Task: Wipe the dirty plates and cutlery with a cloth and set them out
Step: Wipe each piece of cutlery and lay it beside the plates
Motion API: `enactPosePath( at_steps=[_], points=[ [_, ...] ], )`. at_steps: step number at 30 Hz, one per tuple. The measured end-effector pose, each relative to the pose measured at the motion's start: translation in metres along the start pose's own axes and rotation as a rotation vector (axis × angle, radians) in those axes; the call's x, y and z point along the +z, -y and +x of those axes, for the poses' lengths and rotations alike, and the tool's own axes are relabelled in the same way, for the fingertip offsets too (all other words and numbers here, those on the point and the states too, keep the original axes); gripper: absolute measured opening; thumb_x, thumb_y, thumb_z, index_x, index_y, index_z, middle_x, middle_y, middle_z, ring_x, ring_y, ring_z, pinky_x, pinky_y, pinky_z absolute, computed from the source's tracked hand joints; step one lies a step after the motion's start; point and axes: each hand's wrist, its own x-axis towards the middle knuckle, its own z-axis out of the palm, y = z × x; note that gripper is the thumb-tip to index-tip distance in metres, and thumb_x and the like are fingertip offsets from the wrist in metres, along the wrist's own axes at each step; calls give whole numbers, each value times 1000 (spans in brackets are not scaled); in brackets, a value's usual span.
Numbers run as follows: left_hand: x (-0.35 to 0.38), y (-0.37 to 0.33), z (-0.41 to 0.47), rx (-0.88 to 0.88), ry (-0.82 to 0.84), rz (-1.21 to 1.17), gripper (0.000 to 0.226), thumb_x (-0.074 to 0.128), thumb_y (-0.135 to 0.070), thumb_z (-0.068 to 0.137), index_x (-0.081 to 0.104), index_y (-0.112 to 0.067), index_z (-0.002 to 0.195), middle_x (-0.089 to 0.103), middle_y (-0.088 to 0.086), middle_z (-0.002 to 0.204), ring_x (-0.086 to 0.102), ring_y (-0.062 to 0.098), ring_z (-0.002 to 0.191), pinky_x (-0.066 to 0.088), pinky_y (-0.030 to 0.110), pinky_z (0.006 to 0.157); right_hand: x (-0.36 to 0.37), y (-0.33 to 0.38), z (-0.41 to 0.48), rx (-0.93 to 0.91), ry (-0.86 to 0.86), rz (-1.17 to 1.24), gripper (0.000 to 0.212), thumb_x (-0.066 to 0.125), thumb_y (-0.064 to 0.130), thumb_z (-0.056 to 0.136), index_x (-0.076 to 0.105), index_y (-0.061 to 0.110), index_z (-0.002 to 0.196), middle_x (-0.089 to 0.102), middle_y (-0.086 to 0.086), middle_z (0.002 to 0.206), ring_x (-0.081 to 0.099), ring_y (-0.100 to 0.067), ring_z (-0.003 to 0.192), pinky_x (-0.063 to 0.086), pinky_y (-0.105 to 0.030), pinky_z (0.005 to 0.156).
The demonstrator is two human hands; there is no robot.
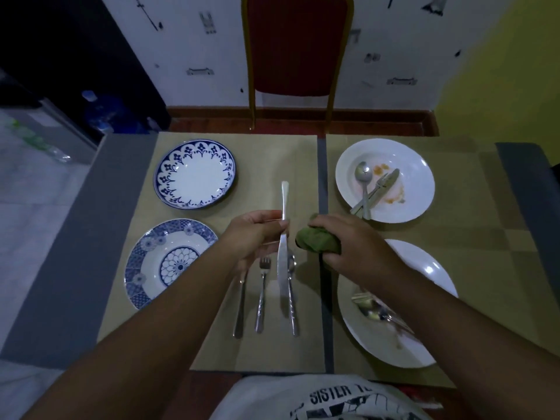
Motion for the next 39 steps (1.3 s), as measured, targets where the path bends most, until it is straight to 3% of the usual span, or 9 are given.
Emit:
enactPosePath(
  at_steps=[11, 19, 25, 29, 32, 33, 35, 37, 39],
  points=[
    [-36, -53, 83, -42, -145, 88, 21, 71, 6, 87, 71, -1, 107, 77, 14, 84, 74, 16, 62, 60, 26, 54, 24, -5, 76, 23, -11, 1, 52, 72, 10, 67, 62, 24, 116, 63, 8, 112, 56, -11, 103, 48, -35, 86],
    [-42, -45, 126, 76, -252, 373, 21, 74, -5, 85, 77, -21, 99, 78, 9, 102, 75, 24, 91, 61, 41, 89, 45, -19, 105, 67, 11, 18, 54, 72, 15, 67, 59, 31, 117, 61, 13, 112, 54, -7, 101, 44, -26, 82],
    [-38, -33, 130, 55, -340, 244, 23, 72, -7, 87, 76, -11, 109, 77, 11, 100, 74, 26, 94, 61, 41, 89, 53, -17, 109, 93, 14, 34, 53, 72, 12, 67, 62, 27, 116, 63, 11, 112, 55, -6, 101, 44, -22, 83],
    [-38, -39, 121, -1, -360, 82, 21, 55, -6, 84, 63, -10, 65, 58, 14, 71, 53, 25, 68, 44, 37, 65, 54, -17, 109, 108, 20, 33, 52, 72, 11, 68, 62, 28, 116, 62, 11, 112, 54, -8, 101, 44, -23, 83],
    [-43, -37, 108, 14, -348, 96, 24, 53, -12, 84, 53, -15, 61, 49, 12, 74, 44, 25, 72, 37, 38, 65, 53, -18, 108, 97, 13, 38, 51, 71, 9, 66, 63, 25, 115, 63, 10, 110, 56, -9, 101, 43, -22, 82],
    [-45, -36, 101, 53, -312, 136, 22, 53, -15, 87, 60, -15, 66, 51, 9, 75, 45, 24, 73, 37, 36, 65, 52, -18, 106, 88, 16, 41, 51, 71, 9, 66, 63, 25, 114, 63, 10, 109, 56, -9, 100, 43, -22, 82],
    [-50, -30, 84, 227, -228, 513, 23, 54, -21, 94, 74, -18, 104, 61, -1, 93, 56, 19, 87, 42, 30, 76, 51, -19, 103, 81, 23, 48, 50, 70, 9, 67, 62, 26, 113, 62, 11, 108, 56, -8, 99, 44, -23, 81],
    [-55, -18, 67, 501, -113, 1086, 33, 54, -21, 95, 64, -18, 126, 61, -4, 109, 59, 17, 103, 44, 30, 86, 50, -21, 98, 80, 31, 40, 49, 70, 9, 68, 62, 26, 113, 62, 11, 108, 55, -9, 99, 46, -28, 82],
    [-54, -7, 59, 637, 14, 1440, 41, 53, -22, 96, 52, -13, 136, 55, 8, 135, 50, 28, 127, 40, 38, 103, 48, -22, 93, 72, 33, 14, 49, 70, 9, 68, 62, 25, 114, 62, 8, 110, 55, -12, 101, 46, -32, 84]
  ],
)
